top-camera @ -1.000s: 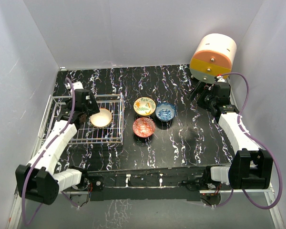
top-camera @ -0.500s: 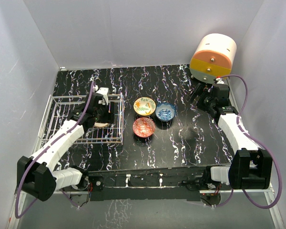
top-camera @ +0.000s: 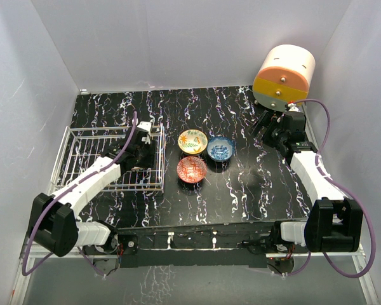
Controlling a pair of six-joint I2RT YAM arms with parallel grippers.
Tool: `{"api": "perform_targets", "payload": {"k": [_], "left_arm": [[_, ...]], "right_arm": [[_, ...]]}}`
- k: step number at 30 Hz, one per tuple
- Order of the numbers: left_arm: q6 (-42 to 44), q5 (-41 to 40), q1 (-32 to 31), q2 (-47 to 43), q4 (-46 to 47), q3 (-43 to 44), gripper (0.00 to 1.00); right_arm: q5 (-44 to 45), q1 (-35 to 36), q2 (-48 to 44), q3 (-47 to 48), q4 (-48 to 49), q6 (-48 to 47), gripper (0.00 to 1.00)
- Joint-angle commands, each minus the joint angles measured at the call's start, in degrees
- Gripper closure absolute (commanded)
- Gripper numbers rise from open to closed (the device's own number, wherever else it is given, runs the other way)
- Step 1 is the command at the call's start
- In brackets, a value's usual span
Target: Load the bowls into the dish rack
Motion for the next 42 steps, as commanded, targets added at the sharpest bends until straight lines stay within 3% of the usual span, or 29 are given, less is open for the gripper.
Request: {"api": "perform_targets", "payload": {"k": [1,10,19,21,26,34,42], "left_arm": [[-2.63,-4.63,-0.65,1.29,2.96,-1.06,0.51],[-3.70,-7.10,-1.17,1.82,4.18,-3.20,0.72],[-6.41,-8.78,-1.54,2.58,5.43,-5.50,0.78],[-6.91,-9.23,-1.63,2.66,5.98,-6.07,1.00],[-7.27,-9.40,-1.63,2.33,6.78,-6.54,1.00],[-9.05,-9.18,-1.57,-4.20,4.50,-0.09,1.00],[-13.05,-3.94,-1.34,-9.54,12.05,4.28,1.00]], "right_arm": [[0.39,-0.15,-0.32,-0.79,3.37,-0.12,0.04],[0.43,-0.15,0.33,-0.56,3.59,-0.43,0.04],[-0.10,-0.15,0.48,-0.49,3.69,-0.75,0.04],[-0.01,-0.15,0.35,-0.44,3.46,-0.92,0.04],[0.14,-0.15,0.10,-0.28,3.16,-0.96,0.04],[0.56,-0.15,-0.05,-0.11,2.68,-0.87,0.04],[1.45,-0.15,-0.92,0.50,1.42,-0.87,0.05]]}}
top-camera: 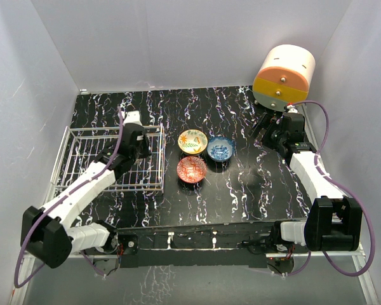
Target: Load the bowls into the dish rack
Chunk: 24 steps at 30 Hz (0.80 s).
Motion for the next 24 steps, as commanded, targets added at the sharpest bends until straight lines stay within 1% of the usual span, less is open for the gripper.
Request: {"api": "perform_targets", "payload": {"k": [1,5,7,11,15,19,24], "left_arm": [[-3.30,3.99,0.39,-3.23,8.38,2.61,1.00],[-7.18,11.50,2.81,-3.55,17.16,-1.59,1.00],[-9.38,16.30,5.28,-4.25,22.14,-4.44,1.00],[-15.76,28.67,13.65,-5.83,32.17,-10.83,1.00],[-21.03,37.78,20.70,-6.42,41.37,-16.38,1.00],[-26.14,43.53,23.70,-5.32,51.97,-21.22,1.00],[-34.43,48.76,25.43,-0.76,69.54,-26.02,1.00]], "right_arm": [[1.29,-0.15,-1.53,1.40,1.47,-0.40,0.05],[1.38,-0.15,-2.01,1.87,0.85,-0.34,0.06],[1.63,-0.15,-2.23,2.11,0.52,-0.43,0.06],[1.50,-0.15,-2.30,2.10,0.46,-0.26,0.06],[1.17,-0.15,-2.17,2.11,0.38,-0.05,0.06],[1.27,-0.15,-2.21,2.39,0.08,0.10,0.07],[2.38,-0.15,-2.61,2.45,-0.58,-0.21,0.07]]}}
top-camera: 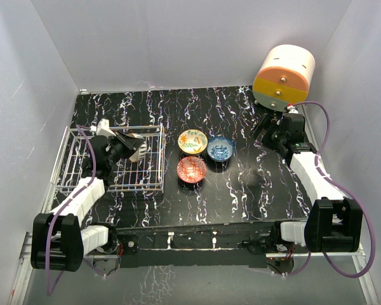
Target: Load the bowls into the dish rack
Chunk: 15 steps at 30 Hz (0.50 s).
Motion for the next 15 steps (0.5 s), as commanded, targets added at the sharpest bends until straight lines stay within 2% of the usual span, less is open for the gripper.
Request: {"api": "perform_targets", "payload": {"k": [1,12,15], "left_arm": [[-10.08,9.04,1.38,2.75,24.76,-2.40,1.00],[-24.94,13.36,5.10,15.29,48.99,-8.87,1.00],[-26.61,13.80,5.84,18.57,52.33,-9.98,1.00]], "right_arm": [[1.57,-0.15,-2.07,2.42,0.87,-0.27,0.07],[1.15,-0.15,-1.32,2.71,1.19,-0.02,0.07],[1.24,-0.15,-1.17,2.69,1.28,-0.10,0.07]]}}
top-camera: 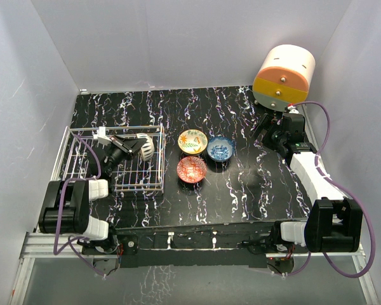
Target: Load the bowls into the dish rack
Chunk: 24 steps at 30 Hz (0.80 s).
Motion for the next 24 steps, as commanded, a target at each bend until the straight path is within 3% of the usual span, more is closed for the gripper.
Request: {"api": "perform_targets", "payload": {"k": [1,8,24], "left_arm": [[-5.54,2.57,1.27,3.14,14.00,-1.34,1.00],[-5.60,2.55,4.36,5.37,12.62,-3.89,1.00],[-9.43,7.39,14.27,16.07,26.51,-12.97,1.00]], "right_arm": [[0.70,-0.15,-1.14,2.66,1.27,-0.10,0.07],[0.53,-0.15,-0.84,2.72,1.67,-0.21,0.07],[0.90,-0.15,-0.36,1.53,2.21,-0.36,0.07]]}}
